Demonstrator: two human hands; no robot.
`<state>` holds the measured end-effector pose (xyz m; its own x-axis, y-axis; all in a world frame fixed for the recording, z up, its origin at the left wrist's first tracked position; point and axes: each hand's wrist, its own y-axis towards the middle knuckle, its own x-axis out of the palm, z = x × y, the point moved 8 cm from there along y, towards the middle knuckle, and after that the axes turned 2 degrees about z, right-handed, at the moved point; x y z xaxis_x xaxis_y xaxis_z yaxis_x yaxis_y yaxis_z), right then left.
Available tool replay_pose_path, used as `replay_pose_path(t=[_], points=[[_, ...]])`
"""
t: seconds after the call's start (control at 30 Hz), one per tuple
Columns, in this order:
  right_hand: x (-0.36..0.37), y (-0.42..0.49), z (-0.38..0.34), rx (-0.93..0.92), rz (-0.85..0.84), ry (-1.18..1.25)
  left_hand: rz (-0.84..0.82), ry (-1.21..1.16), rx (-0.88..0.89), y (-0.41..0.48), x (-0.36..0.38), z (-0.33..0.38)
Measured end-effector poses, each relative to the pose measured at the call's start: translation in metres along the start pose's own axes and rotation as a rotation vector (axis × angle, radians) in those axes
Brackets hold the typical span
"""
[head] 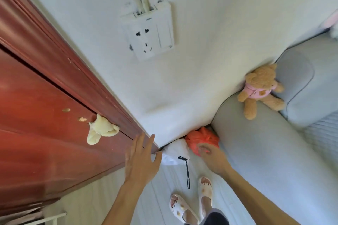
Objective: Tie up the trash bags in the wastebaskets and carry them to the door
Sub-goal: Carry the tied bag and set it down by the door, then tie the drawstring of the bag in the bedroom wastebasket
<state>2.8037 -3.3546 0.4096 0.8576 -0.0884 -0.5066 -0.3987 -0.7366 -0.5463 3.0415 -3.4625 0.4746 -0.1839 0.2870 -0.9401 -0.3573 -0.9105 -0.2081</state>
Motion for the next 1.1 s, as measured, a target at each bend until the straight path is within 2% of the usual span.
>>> replay_pose_path(t=[0.1,0.2,0.43,0.77,0.93,1.1], points=[[-0.046,-0.087,0.008,-0.062,0.152,0.169,-0.076,-0.075,0.064,-0.027,0.015,0.032],[-0.082,-0.166,0.042,-0.05,0.307,0.283,-0.165,-0.104,0.145,-0.062,0.037,0.071],[-0.147,-0.322,0.138,0.037,0.674,0.199,-0.346,-0.11,0.456,-0.166,0.075,0.197],[-0.183,-0.562,0.342,0.266,1.171,0.146,-0.365,-0.073,0.898,-0.347,0.131,0.4],[-0.192,-0.687,0.43,0.47,1.329,0.198,-0.495,-0.114,1.052,-0.466,0.163,0.506],[-0.194,-0.793,0.506,0.661,1.512,0.323,-0.583,-0.12,1.346,-0.597,0.19,0.62]])
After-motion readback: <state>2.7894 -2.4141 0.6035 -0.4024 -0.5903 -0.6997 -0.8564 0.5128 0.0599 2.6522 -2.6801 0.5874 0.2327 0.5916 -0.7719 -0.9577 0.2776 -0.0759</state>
